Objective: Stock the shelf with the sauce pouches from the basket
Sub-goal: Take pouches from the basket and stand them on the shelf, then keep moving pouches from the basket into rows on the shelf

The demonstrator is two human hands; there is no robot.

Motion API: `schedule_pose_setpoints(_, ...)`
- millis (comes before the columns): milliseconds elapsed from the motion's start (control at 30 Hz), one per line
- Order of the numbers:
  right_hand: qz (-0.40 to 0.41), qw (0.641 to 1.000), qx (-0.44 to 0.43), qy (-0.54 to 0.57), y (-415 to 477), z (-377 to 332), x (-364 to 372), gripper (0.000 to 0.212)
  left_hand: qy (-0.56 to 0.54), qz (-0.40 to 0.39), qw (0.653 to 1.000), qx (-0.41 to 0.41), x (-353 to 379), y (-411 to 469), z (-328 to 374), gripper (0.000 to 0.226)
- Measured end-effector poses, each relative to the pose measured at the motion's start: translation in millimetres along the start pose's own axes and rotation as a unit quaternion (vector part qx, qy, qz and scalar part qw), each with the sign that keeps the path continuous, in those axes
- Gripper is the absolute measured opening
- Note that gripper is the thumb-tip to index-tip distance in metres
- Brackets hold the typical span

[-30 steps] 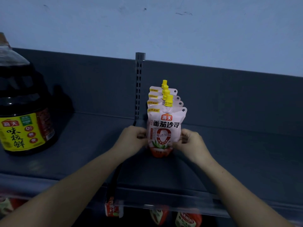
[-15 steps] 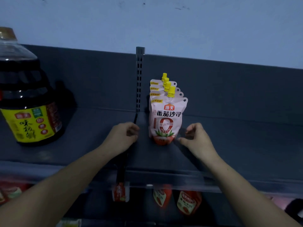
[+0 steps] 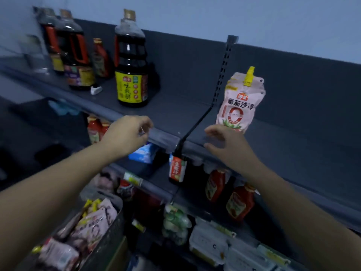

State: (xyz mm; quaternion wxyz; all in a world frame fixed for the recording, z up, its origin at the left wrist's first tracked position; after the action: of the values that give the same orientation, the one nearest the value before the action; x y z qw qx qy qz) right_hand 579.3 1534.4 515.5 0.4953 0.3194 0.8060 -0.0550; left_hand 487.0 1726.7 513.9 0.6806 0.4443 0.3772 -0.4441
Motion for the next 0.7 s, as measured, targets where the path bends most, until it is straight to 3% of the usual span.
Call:
schedule_pose_setpoints(133,-0.061,0.991,-0.099,-0.061,18.3,-62.3,47.7,0.038,0.099,-0.039,0.99,-0.093,-6.8,-69.7,-42.0,0.028)
schedule_pose_setpoints(300,-0.202,0.964,-0.13,-0.112,39.1,-120.1,136.6,0.048,0.117,-0.084,0.971,-0.189,-10.8,-149.3,-101.7,0.027)
schedule_pose_setpoints(467,-0.283,0.925,-0.173,-0.186,46.7,-165.3,217.7,0.038,0.118,-0.123,0.941,-0.292,-1.1,-217.5,-158.5,0.029)
schedule_pose_setpoints(700,-0.43,0.842,-0.166,-0.282,63.8,-191.5,349.5,0.041,0.071,-0.286,0.87,-0.395,59.6,-302.6,-258.7,0.033)
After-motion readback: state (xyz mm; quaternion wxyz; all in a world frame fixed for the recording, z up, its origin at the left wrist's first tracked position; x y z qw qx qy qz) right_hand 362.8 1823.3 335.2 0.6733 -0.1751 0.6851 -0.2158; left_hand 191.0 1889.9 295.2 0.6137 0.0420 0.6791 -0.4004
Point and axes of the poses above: each hand's wrist, its own y-axis towards the middle knuckle, its own x-axis out of the palm, z = x × y, the point moved 10 cm from there along y, towards the middle knuckle, and after that the axes turned 11 degrees about -z, right-handed, at the moved point
